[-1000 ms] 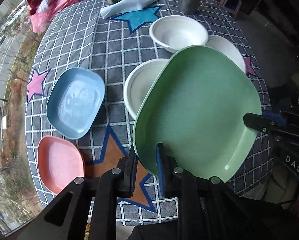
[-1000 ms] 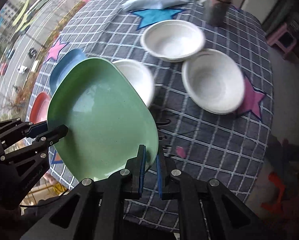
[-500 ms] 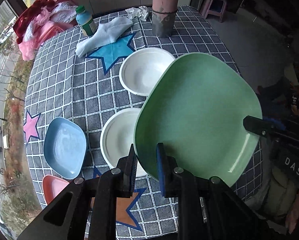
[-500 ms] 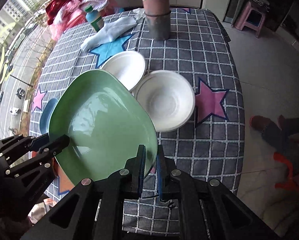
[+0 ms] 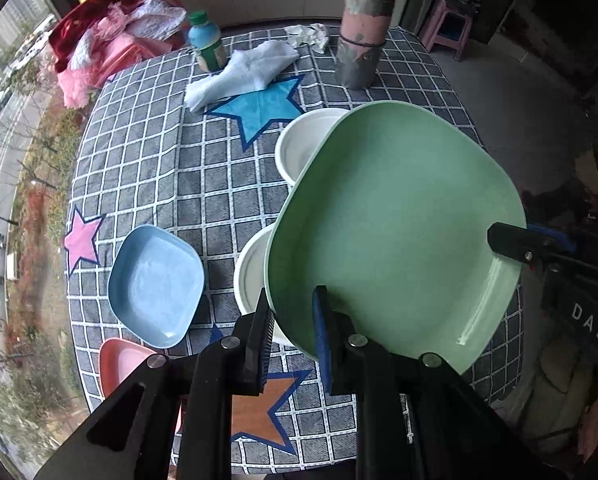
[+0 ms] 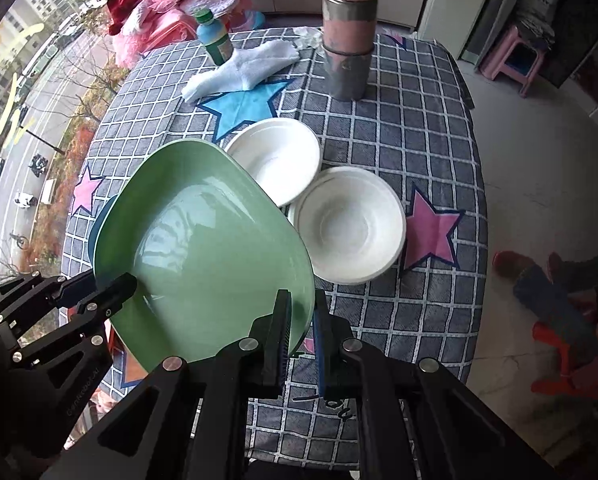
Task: Organize plates and bowls
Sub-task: 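Lift the green plate and carry it toward the pink plate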
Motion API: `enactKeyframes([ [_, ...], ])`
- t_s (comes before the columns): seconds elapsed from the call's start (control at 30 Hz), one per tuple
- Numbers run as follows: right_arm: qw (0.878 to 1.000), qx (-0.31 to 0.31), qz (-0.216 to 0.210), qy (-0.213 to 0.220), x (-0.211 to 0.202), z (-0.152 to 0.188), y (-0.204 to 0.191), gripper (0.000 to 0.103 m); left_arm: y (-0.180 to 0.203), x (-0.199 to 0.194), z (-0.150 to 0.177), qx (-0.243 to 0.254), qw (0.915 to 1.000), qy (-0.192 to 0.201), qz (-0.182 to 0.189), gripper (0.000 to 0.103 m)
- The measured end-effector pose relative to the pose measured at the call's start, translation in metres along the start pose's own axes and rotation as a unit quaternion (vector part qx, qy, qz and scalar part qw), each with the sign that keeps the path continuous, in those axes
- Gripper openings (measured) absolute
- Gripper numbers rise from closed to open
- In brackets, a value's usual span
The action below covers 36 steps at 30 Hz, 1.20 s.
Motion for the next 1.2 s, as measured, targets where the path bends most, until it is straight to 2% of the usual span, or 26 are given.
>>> enactKeyframes([
  [0.2, 1.000, -0.021, 0.006, 0.000, 0.002, -0.002, -0.032, 0.012, -0.033, 0.004, 0.013, -0.040, 0.9991, -0.002, 0.013, 0.021],
  [0.5, 0.998, -0.055, 0.015, -0.009, 0.015, 0.002, -0.080, 0.012, -0.076, 0.015, 0.049, -0.090, 0.9952, -0.015, 0.036, 0.021],
  [0.9, 0.992, -0.123, 0.022, -0.032, 0.037, 0.016, -0.153, 0.012, -0.133, 0.035, 0.100, -0.149, 0.9868, -0.042, 0.049, 0.021],
  [1.2, 0.986, -0.155, 0.015, -0.062, 0.061, 0.036, -0.198, 0.012, -0.167, 0.047, 0.136, -0.176, 0.9817, -0.060, 0.039, 0.021],
])
Point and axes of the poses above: each gripper's, at about its wrist camera, not at the fingertips, and x roughly the way its jaws point, y to its right, z to its underside, the point moved 5 cm from there along x, roughly the way its jaws point, and after that the axes turned 10 degrees about -y, right-handed, at the moved point
